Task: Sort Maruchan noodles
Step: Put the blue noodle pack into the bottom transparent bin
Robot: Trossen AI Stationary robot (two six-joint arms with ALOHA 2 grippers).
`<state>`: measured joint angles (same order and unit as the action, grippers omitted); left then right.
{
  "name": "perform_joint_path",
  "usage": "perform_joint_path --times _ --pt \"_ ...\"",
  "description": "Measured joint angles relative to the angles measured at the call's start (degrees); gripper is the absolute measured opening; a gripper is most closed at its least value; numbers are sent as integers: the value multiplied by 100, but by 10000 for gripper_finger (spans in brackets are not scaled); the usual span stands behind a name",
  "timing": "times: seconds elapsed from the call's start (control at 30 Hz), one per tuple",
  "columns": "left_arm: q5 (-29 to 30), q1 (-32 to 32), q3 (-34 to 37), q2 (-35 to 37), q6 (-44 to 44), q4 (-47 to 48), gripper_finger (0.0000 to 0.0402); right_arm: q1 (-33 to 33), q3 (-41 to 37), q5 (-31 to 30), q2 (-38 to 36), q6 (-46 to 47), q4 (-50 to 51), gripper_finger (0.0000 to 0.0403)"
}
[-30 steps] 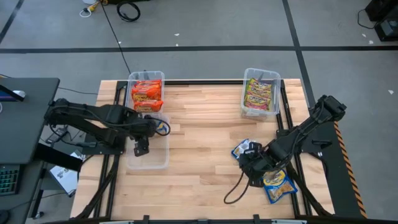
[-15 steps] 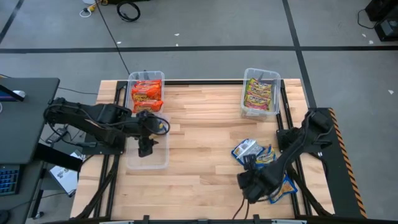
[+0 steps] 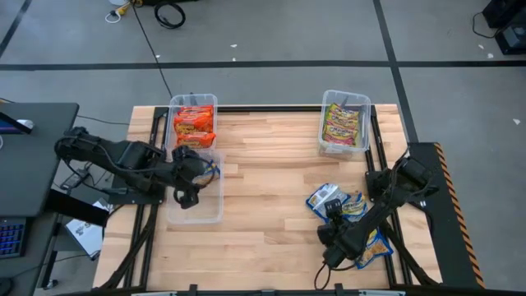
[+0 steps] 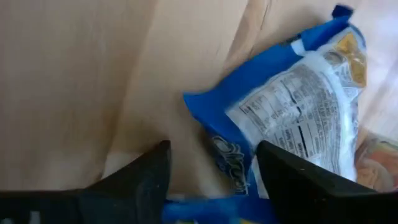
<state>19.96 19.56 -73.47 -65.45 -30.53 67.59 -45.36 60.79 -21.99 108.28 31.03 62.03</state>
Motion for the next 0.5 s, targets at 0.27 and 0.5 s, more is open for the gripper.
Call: perform_joint_path --times 0.27,0.5 --pt "97 361 1 -2 -186 -250 243 147 -18 -500 194 471 -32 104" --pt "1294 484 2 -13 495 -1090 243 533 426 -985 -259 808 -318 8"
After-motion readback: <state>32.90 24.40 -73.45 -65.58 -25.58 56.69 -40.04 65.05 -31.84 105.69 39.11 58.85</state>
